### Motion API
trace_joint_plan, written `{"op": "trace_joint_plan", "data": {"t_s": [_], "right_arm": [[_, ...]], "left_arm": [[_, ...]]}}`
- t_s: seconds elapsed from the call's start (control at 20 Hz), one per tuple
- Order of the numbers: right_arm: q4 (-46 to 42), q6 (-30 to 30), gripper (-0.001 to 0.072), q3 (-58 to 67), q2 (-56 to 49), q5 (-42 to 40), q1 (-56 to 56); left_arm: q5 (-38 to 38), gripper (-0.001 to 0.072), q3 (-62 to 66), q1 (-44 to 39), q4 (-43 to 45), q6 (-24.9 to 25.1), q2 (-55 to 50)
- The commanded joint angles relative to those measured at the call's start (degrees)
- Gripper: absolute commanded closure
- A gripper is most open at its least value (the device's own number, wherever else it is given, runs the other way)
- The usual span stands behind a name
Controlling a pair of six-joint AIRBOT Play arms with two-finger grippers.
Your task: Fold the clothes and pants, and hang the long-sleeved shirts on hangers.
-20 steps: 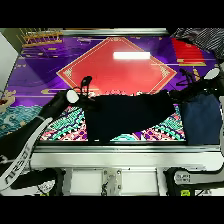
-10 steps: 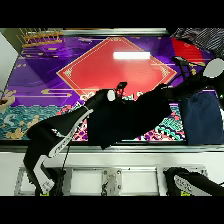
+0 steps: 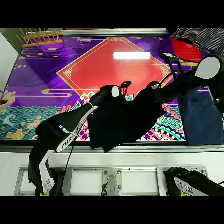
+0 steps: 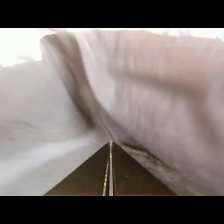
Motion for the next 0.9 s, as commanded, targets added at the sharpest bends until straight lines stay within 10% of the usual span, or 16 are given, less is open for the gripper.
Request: {"op": "trace_joint_plan", "data": {"t_s": [0.0, 0.4, 0.75, 0.8, 0.85], "right_arm": [[0.04, 0.31, 0.0694, 0.13, -0.55, -1.05, 3.15], [3.69, 2.51, 0.0694, 0.13, -5.35, -9.29, 16.98], [15.12, 1.86, 0.0679, 0.13, -16.28, -32.76, 38.36], [16.46, 0.50, 0.0643, 0.13, -18.32, -36.59, 41.11], [18.25, -2.08, 0.0455, 0.13, -20.22, -39.80, 43.50]], "left_arm": [[-2.99, 0.0701, 0.33, 6.05, 4.52, 0.00, 5.25], [-10.45, 0.0701, 0.31, 25.27, 12.94, 2.16, 22.95], [-11.02, 0.0701, 0.31, 39.71, 12.92, 2.80, 33.55], [-11.06, 0.0701, 0.31, 41.11, 12.92, 2.91, 34.60], [-11.28, 0.0701, 0.31, 42.07, 12.92, 3.04, 35.47]]}}
